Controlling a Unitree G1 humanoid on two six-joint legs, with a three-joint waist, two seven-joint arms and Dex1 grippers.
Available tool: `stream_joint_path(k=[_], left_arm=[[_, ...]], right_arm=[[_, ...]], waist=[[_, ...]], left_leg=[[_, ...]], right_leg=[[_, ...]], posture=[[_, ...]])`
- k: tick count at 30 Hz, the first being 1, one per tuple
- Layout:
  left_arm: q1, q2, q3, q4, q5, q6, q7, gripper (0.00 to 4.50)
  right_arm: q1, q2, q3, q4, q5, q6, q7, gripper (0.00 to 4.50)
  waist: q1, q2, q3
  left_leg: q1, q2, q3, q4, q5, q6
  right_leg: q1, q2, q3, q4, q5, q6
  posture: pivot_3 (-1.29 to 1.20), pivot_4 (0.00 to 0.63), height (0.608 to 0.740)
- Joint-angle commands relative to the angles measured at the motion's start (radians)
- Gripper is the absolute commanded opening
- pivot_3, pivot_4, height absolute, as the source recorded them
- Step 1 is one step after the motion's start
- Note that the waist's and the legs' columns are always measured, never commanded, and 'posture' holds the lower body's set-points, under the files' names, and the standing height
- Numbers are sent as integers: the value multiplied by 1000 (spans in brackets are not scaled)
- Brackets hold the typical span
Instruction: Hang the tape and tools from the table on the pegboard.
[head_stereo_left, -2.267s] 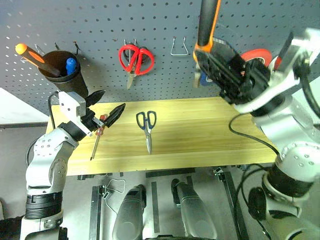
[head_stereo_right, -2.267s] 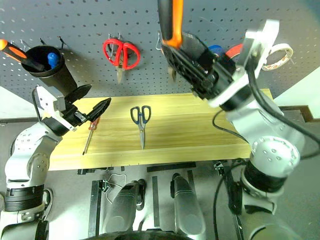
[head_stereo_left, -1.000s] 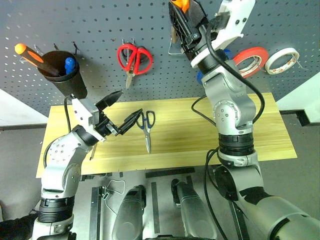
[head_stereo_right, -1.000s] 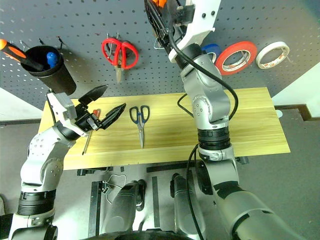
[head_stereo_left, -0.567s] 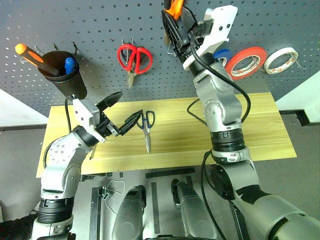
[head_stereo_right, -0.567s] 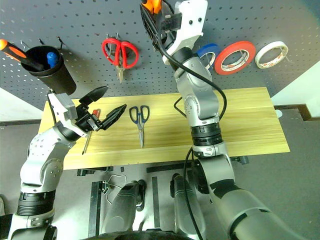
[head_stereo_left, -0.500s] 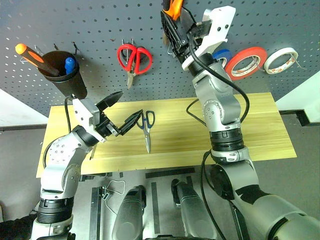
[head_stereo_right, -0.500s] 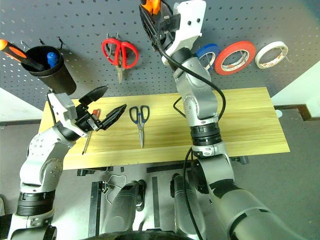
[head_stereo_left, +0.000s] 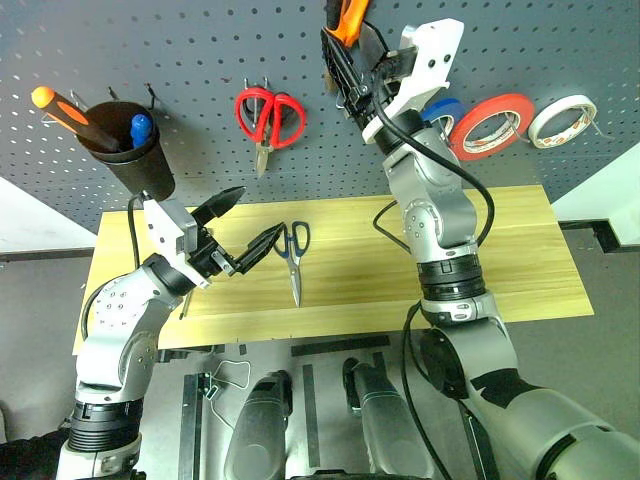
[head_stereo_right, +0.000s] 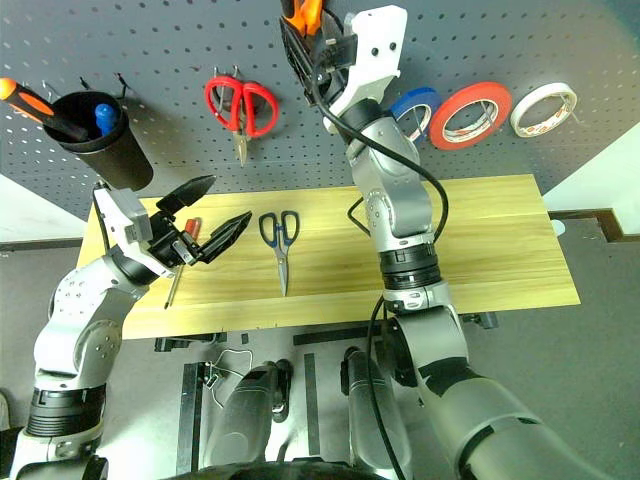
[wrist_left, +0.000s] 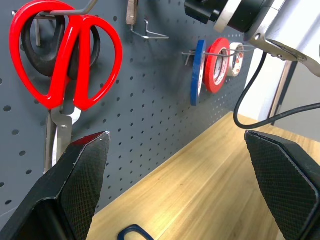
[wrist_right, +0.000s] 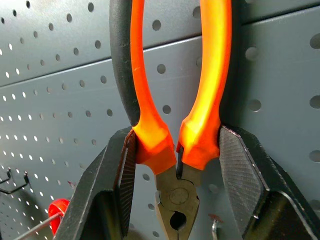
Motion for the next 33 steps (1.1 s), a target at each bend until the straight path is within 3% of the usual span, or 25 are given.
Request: stream_joint_path(k=[1, 19, 33], left_arm=[[8, 11, 10, -45, -15, -4, -4, 4500], [-14, 4, -5, -20, -6, -14, -9, 4500], [-14, 7, 0, -18, 0, -15, -4, 4500]], right_arm=[[-26, -16, -33, -10, -10, -31, -20, 2089], [15, -67, -46, -51, -14, 1, -31, 2088], [95, -29, -9, -147, -8, 76, -50, 2088]], waist=[[0, 0, 0], [0, 0, 0], [-2, 1, 0]], left_leg=[[0, 0, 0, 0, 0, 0], [0, 0, 0, 0, 2, 1], [0, 0, 0, -2, 2, 1]], right_leg=[[0, 0, 0, 0, 0, 0], [0, -1, 0, 0, 2, -1], [0, -1, 0, -1, 2, -1]], posture=[[94, 357, 740], [86, 351, 740], [86, 363, 740]])
